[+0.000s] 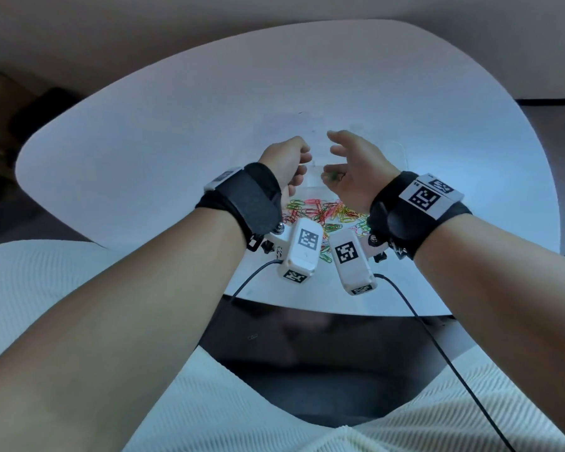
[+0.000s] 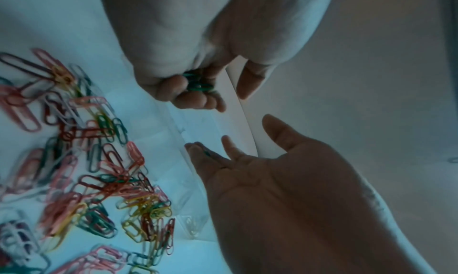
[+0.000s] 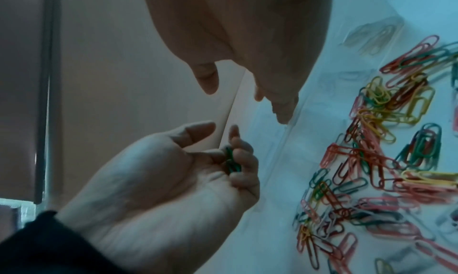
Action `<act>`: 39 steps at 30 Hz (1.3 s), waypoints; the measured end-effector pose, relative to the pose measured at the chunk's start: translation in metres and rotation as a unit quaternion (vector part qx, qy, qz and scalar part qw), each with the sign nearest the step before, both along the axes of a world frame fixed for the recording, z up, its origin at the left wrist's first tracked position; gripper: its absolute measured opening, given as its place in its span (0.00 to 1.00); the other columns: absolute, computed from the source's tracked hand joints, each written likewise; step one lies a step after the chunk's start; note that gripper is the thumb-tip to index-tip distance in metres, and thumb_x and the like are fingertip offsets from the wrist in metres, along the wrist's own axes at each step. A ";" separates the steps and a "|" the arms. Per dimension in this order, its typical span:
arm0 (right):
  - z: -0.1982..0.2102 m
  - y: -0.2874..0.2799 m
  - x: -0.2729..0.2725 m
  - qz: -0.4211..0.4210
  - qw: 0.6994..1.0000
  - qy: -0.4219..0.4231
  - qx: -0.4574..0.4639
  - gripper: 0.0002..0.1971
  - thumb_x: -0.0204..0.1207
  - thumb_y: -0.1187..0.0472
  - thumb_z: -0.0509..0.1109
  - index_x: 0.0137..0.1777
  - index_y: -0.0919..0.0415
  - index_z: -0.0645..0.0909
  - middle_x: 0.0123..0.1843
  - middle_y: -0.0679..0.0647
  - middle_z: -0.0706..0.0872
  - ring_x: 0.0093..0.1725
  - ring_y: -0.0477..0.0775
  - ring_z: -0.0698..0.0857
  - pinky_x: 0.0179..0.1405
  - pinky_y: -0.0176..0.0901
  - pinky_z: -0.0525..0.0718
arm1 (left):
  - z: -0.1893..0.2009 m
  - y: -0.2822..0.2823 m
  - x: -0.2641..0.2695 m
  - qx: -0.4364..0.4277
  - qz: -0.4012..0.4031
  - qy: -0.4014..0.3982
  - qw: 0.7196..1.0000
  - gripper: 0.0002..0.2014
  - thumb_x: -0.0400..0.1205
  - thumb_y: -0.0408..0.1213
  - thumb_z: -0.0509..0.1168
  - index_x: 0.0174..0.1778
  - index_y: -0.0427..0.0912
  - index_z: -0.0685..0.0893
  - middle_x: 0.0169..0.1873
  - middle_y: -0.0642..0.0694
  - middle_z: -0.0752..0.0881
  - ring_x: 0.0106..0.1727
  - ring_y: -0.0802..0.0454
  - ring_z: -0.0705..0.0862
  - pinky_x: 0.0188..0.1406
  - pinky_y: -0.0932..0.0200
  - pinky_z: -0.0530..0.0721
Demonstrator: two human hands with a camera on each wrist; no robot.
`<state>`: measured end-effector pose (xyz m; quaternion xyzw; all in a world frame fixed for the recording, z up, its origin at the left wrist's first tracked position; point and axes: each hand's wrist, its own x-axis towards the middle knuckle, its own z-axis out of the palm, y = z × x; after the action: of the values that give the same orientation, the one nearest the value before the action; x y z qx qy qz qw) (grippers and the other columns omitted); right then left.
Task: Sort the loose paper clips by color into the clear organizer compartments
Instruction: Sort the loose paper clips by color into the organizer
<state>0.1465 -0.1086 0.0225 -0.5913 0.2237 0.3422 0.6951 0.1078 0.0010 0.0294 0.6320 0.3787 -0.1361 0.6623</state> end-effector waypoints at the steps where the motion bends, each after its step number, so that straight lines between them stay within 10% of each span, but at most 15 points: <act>1: 0.000 -0.001 0.000 -0.004 1.000 0.007 0.009 0.23 0.80 0.50 0.69 0.68 0.63 0.74 0.58 0.58 0.74 0.46 0.54 0.70 0.46 0.40 0.75 | 0.002 -0.002 0.003 0.007 -0.003 0.000 1.000 0.07 0.80 0.38 0.58 0.39 0.40 0.77 0.28 0.48 0.73 0.25 0.53 0.67 0.23 0.63 0.63; 7: 0.004 -0.014 0.001 -0.017 0.999 0.012 0.047 0.23 0.81 0.45 0.67 0.66 0.61 0.74 0.55 0.57 0.72 0.40 0.52 0.72 0.45 0.38 0.75 | 0.006 -0.015 0.018 -0.030 0.030 -0.037 0.998 0.05 0.82 0.33 0.58 0.49 0.35 0.75 0.41 0.39 0.73 0.34 0.47 0.72 0.32 0.60 0.74; 11: 0.008 -0.032 0.000 -0.024 0.999 -0.015 0.030 0.23 0.83 0.47 0.64 0.71 0.60 0.73 0.71 0.66 0.76 0.74 0.63 0.76 0.66 0.43 0.79 | 0.000 -0.016 0.018 -0.047 0.003 -0.021 0.999 0.06 0.83 0.34 0.57 0.49 0.35 0.75 0.40 0.41 0.73 0.40 0.46 0.74 0.39 0.59 0.75; 17: 0.016 -0.061 -0.013 0.008 0.998 -0.067 -0.012 0.14 0.84 0.52 0.64 0.61 0.60 0.80 0.58 0.60 0.86 0.55 0.57 0.87 0.56 0.45 0.85 | 0.011 -0.011 0.004 0.005 -0.028 -0.055 0.998 0.07 0.84 0.35 0.58 0.51 0.37 0.80 0.45 0.40 0.80 0.42 0.45 0.78 0.43 0.59 0.80; 22: 0.016 -0.066 -0.035 0.105 0.984 -0.127 -0.068 0.05 0.81 0.61 0.67 0.51 0.61 0.83 0.43 0.58 0.87 0.37 0.56 0.85 0.40 0.45 0.85 | 0.025 -0.004 -0.030 0.246 -0.197 -0.129 0.940 0.06 0.77 0.32 0.64 0.42 0.47 0.85 0.38 0.47 0.88 0.35 0.52 0.83 0.35 0.60 0.82; 28: -0.011 -0.066 -0.063 0.329 0.848 -0.300 -0.286 0.03 0.73 0.62 0.75 0.40 0.56 0.88 0.32 0.47 0.87 0.28 0.42 0.82 0.27 0.27 0.77 | -0.004 0.007 -0.079 0.426 -0.435 -0.042 0.792 0.03 0.74 0.40 0.68 0.38 0.55 0.84 0.37 0.57 0.83 0.43 0.51 0.83 0.40 0.59 0.78; 31: -0.024 -0.061 -0.074 0.406 0.776 -0.336 -0.345 0.04 0.74 0.63 0.75 0.43 0.55 0.92 0.35 0.46 0.88 0.30 0.37 0.78 0.26 0.22 0.72 | -0.021 0.014 -0.086 0.456 -0.454 -0.006 0.765 0.04 0.75 0.41 0.68 0.36 0.55 0.82 0.40 0.57 0.82 0.44 0.49 0.83 0.40 0.58 0.77; 39: -0.054 -0.055 -0.093 0.484 0.687 -0.371 -0.396 0.08 0.76 0.61 0.73 0.51 0.59 0.91 0.47 0.58 0.92 0.47 0.60 0.87 0.48 0.49 0.86 | -0.040 0.014 -0.085 0.475 -0.484 -0.026 0.735 0.06 0.78 0.40 0.66 0.49 0.55 0.84 0.49 0.54 0.85 0.49 0.50 0.81 0.43 0.56 0.77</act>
<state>0.0535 -0.1631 -0.0319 -0.9164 -0.2548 0.2637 0.1604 0.0223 0.0147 -0.0111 0.9657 0.0202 -0.2239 0.1301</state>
